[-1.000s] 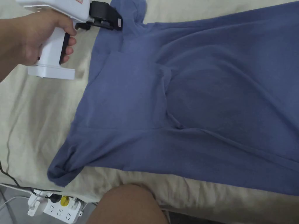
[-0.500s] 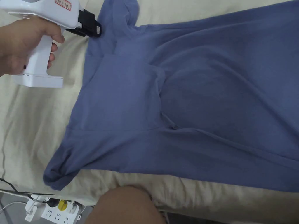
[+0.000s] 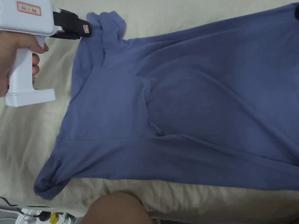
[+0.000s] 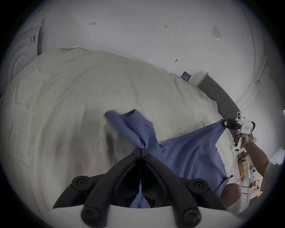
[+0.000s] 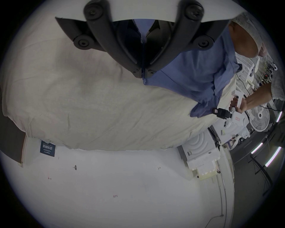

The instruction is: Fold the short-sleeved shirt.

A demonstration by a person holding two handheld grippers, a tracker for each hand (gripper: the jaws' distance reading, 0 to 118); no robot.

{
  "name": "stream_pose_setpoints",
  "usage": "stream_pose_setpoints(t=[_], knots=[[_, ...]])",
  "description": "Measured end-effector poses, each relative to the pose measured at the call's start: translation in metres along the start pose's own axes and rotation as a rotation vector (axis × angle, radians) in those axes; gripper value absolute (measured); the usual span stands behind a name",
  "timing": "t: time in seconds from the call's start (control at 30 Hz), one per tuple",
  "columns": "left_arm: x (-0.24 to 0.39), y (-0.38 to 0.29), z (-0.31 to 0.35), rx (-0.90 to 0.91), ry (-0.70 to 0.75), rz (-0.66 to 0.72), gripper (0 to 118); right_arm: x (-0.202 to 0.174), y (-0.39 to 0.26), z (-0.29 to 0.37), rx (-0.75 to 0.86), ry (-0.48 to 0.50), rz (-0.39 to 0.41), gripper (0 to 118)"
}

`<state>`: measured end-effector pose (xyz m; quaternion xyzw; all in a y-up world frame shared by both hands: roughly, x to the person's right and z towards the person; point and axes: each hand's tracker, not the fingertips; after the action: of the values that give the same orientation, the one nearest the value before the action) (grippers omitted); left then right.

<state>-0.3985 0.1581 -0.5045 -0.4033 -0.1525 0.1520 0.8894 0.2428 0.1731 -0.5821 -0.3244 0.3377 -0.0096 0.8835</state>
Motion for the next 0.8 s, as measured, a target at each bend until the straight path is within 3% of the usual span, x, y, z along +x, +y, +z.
stream_pose_setpoints(t=[0.37, 0.43, 0.8], knots=[[0.038, -0.038, 0.078, 0.105, -0.077, -0.001, 0, -0.042, -0.016, 0.086, 0.086, 0.049, -0.034, 4], [0.050, -0.048, 0.098, 0.133, -0.086, -0.004, 0, -0.062, -0.022, 0.105, 0.098, 0.048, -0.030, 4], [0.102, -0.061, 0.185, 0.217, -0.138, -0.061, 0, -0.099, -0.030, 0.193, 0.173, 0.039, -0.009, 4]])
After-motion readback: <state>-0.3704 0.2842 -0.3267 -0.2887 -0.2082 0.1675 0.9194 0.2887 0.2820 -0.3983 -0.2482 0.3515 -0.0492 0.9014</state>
